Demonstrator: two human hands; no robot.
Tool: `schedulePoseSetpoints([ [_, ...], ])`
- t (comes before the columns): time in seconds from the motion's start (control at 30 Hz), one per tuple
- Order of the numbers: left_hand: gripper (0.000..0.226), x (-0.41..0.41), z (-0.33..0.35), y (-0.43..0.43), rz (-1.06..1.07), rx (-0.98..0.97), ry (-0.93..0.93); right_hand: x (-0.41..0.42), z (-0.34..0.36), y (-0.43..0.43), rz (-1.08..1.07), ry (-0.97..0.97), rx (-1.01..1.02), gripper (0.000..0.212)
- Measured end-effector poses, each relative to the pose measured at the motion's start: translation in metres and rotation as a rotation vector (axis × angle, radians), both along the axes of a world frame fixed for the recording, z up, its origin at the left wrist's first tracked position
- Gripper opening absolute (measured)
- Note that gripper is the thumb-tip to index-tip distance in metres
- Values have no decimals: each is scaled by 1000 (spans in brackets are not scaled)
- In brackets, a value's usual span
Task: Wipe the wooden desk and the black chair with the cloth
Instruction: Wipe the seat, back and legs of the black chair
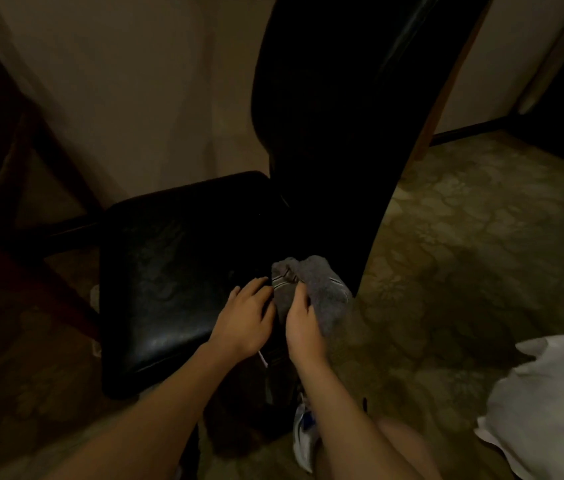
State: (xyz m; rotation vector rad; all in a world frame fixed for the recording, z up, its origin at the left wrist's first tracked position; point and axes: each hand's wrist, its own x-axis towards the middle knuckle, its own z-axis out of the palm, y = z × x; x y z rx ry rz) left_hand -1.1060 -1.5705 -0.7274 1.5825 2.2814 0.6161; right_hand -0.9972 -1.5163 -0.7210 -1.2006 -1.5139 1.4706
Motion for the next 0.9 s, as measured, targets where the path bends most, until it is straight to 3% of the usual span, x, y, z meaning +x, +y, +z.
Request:
schedulePoseSetpoints([
  [0.13, 43, 4, 2, 27, -18, 49, 24, 0, -1, 36, -123, 77, 35, 37],
  [0.3, 53, 10, -6, 59, -73, -32, 45, 5, -19, 69, -120, 25, -141, 62],
  [0.43, 60, 17, -12, 72, -29, -112, -50, 1, -21, 78, -210, 108, -294, 50],
  [0.73, 64, 23, -15, 78, 16, -162, 22, 7, -25, 90, -412, 416, -616, 49],
  [0.9, 66, 25, -12, 77, 11, -205, 24, 10, -22, 80, -473, 437, -581, 44],
])
